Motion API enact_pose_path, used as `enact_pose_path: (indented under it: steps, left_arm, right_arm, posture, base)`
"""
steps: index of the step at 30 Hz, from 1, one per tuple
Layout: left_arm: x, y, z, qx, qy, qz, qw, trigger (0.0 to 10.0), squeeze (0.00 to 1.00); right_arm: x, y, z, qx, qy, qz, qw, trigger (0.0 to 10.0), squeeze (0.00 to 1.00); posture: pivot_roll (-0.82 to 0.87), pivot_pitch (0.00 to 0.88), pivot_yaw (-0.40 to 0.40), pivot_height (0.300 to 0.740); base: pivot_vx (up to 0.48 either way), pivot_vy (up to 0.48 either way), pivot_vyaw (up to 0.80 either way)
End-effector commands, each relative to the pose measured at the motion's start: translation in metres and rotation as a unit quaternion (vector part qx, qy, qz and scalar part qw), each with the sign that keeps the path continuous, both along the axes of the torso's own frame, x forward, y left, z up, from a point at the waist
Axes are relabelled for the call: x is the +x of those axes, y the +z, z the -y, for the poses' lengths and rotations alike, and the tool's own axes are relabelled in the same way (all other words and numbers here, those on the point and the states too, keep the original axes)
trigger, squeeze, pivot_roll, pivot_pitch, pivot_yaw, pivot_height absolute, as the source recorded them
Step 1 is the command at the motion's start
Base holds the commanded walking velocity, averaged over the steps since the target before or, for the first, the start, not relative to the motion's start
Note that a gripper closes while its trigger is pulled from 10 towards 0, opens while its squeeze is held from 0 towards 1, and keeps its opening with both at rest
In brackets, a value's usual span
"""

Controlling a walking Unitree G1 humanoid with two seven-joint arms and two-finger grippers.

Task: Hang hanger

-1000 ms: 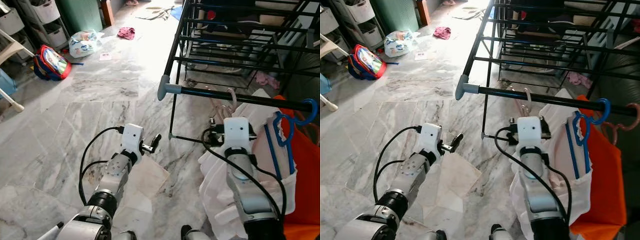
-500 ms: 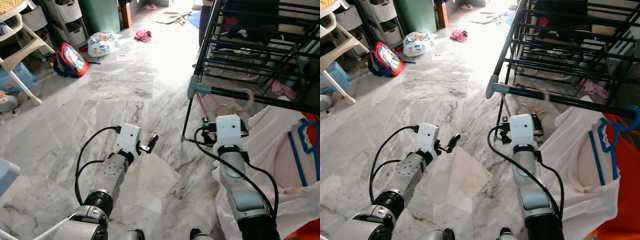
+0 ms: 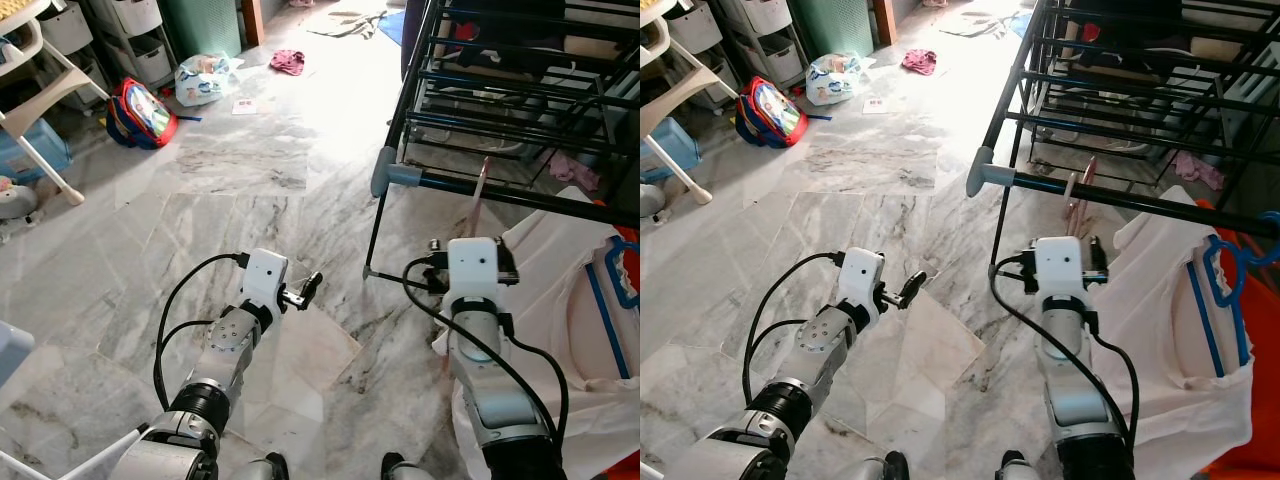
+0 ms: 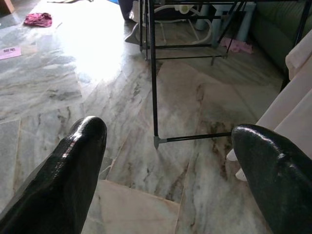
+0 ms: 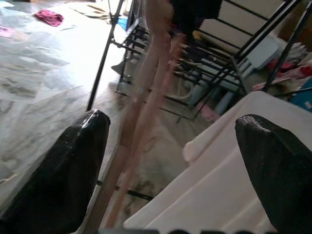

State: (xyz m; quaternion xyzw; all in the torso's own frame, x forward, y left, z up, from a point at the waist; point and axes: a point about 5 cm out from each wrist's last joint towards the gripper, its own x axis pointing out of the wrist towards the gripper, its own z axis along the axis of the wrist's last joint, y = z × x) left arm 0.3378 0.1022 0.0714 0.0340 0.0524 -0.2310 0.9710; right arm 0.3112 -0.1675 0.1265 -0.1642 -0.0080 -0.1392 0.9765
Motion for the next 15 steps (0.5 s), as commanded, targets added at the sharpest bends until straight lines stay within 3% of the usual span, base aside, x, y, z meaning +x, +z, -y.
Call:
enact_pose_path:
  steps: [1,7,15]
  left_arm:
    - [-0.002,-0.003,0.000,0.007,-0.005,-0.005,1.000,10.0,0.00]
    - [-0.002,-0.003,0.000,0.007,-0.007,-0.004,1.000,10.0,0.00]
    - [-0.004,-0.004,0.001,0.007,-0.012,-0.005,1.000,10.0,0.00]
  right_arm:
    - [-0.003,0.006,0.003,-0.010,-0.014,0.020,1.000,10.0,0.93]
    - [-0.007,0.020,0.002,-0.048,-0.015,0.065,0.997,10.0,0.91]
    - [-0.012,0.039,-0.022,-0.102,0.040,0.124,0.986,10.0,0.92]
  posture:
    - [-0.05,0.159,0.079,0.740]
    - [-0.05,0.160,0.082,0.740]
    - [-0.06,0.164,0.081,0.740]
  base:
    - [0.000,0.000,0.00]
    - [0.000,0.000,0.00]
    - [0.000,0.000,0.00]
